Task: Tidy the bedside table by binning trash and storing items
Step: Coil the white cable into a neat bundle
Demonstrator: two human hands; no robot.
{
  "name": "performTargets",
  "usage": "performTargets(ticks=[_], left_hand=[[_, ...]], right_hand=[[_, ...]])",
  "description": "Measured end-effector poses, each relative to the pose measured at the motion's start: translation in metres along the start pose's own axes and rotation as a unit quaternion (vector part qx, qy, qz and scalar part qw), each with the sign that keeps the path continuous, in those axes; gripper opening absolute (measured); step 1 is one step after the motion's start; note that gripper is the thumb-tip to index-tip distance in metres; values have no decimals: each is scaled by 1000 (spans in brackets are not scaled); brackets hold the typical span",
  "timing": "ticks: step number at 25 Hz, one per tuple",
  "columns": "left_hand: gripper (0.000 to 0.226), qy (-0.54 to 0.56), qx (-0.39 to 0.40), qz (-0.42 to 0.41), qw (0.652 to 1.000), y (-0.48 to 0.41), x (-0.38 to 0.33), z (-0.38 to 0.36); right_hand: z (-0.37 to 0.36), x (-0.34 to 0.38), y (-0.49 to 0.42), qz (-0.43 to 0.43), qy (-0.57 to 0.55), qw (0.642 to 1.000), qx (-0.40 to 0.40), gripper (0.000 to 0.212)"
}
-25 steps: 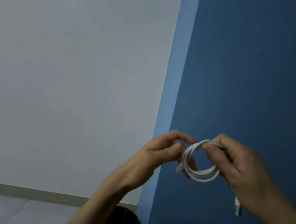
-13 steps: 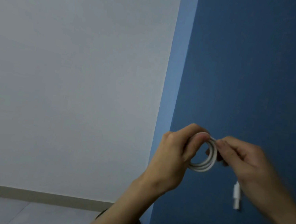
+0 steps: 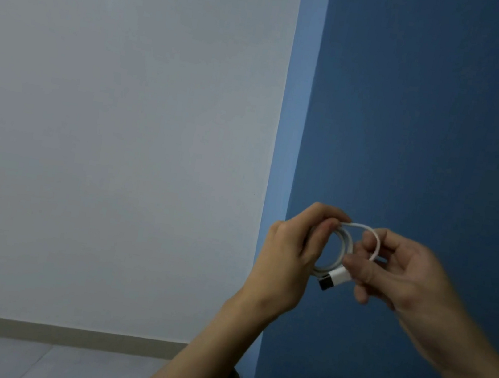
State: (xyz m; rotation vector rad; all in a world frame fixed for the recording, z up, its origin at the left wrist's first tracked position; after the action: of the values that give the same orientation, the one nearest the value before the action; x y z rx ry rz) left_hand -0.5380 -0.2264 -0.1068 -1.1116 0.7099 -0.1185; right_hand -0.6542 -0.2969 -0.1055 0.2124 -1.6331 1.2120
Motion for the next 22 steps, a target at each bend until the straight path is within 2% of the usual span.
performTargets(ticks=[3,6,9,11,13,16,18,20,22], left_hand=[[26,-62,1,-15,998,1,-4,-3],[30,-156,-12,-52,986,3,-9,-5],[28,-124,-11,-52,991,2,-11,-4],[29,-100,-14,-52,994,2,-11,-5],[31,-77,-16,-44,996,4,-12,-7],[25,-16,-5,-19,1000,5,-9,-9],[29,-8,5,-15,1000,6,-10,-11],[31,-2,3,-16,1000,7,-11,-12],[28,-8,-14,-29,999,8,-13,-12]], right_hand=[[-5,1,1,81,53,992,-84,31],[-6,8,4,116,41,984,-125,32],[-5,16,7,144,105,977,-117,27],[-3,15,7,176,214,950,-142,32],[-3,12,6,198,264,931,-154,34],[-6,-2,-1,119,124,982,-75,42],[-9,-10,-5,82,86,992,-33,43],[-11,-6,-4,130,153,977,-73,45],[-15,5,0,213,257,934,-128,41]])
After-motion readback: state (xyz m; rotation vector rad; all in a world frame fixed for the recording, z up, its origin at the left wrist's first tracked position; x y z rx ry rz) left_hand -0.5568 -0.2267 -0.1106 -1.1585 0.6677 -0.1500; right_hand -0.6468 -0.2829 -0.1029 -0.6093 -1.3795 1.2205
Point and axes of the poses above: each hand's wrist, its own y-axis away from the middle knuckle, its own z-axis out of the back of the hand, x = y × z, the point moved 4 cm from there along -y, towards the middle knuckle, and after that the axes turned 4 degrees about -y, right-handed, at the moved point
